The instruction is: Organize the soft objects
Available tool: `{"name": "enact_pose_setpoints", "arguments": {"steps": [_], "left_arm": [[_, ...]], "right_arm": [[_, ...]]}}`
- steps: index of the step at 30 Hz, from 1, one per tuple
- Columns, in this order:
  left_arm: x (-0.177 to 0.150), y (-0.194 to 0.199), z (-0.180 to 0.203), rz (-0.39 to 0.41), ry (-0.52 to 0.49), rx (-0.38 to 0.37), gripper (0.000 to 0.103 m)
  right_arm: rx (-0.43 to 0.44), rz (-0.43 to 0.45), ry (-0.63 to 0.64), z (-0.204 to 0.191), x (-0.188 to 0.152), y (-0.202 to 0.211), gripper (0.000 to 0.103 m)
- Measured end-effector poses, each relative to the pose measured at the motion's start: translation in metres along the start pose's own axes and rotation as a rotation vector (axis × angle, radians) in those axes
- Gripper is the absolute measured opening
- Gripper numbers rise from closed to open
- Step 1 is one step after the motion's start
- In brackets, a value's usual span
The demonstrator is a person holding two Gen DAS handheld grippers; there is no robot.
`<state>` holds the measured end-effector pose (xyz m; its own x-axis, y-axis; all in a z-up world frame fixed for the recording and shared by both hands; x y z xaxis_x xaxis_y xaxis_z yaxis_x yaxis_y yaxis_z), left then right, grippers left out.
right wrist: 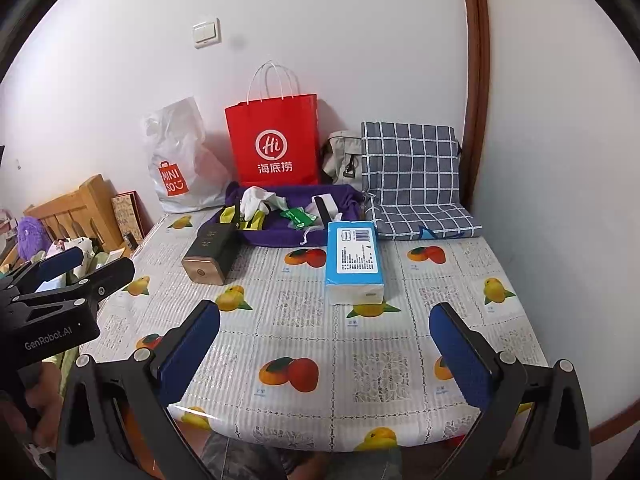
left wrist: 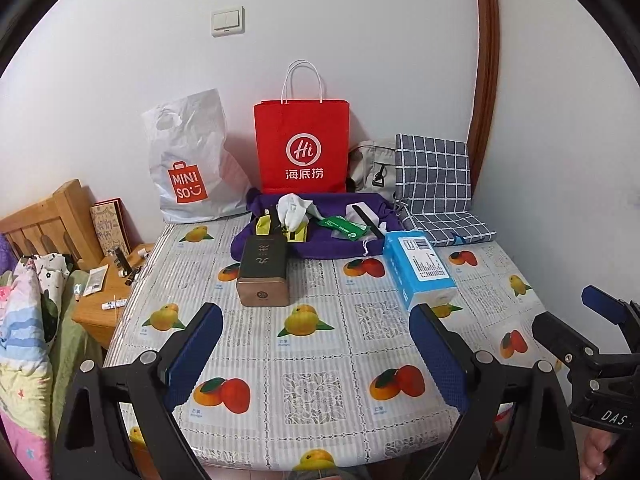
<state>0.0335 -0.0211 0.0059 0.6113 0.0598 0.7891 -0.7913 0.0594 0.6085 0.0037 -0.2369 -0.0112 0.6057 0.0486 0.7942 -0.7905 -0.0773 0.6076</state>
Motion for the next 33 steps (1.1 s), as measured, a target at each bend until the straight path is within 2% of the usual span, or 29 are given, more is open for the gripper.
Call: {"name": "enact_pose_setpoints", "arguments": {"steps": [33], "left_arm": [[-0.0007, 0.0027, 0.0015, 0.001, -0.001, -0.006, 0.095]], "right_arm": [[0.002, 0.004, -0.008, 0.0011, -0.0045, 0.0053, 0.103]]}}
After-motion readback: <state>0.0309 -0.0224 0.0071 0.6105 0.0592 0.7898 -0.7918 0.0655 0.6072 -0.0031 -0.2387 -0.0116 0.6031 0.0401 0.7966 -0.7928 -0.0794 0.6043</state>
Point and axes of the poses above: each gripper's, at about its wrist camera, not at the fingertips, and y roughly against the way its jaws point, z to its right, x to its top, the point moved 3 cm from there along -y, roughly the way its jaws point, and after that the axes turned 6 degrees about y, right-handed, at the moved point
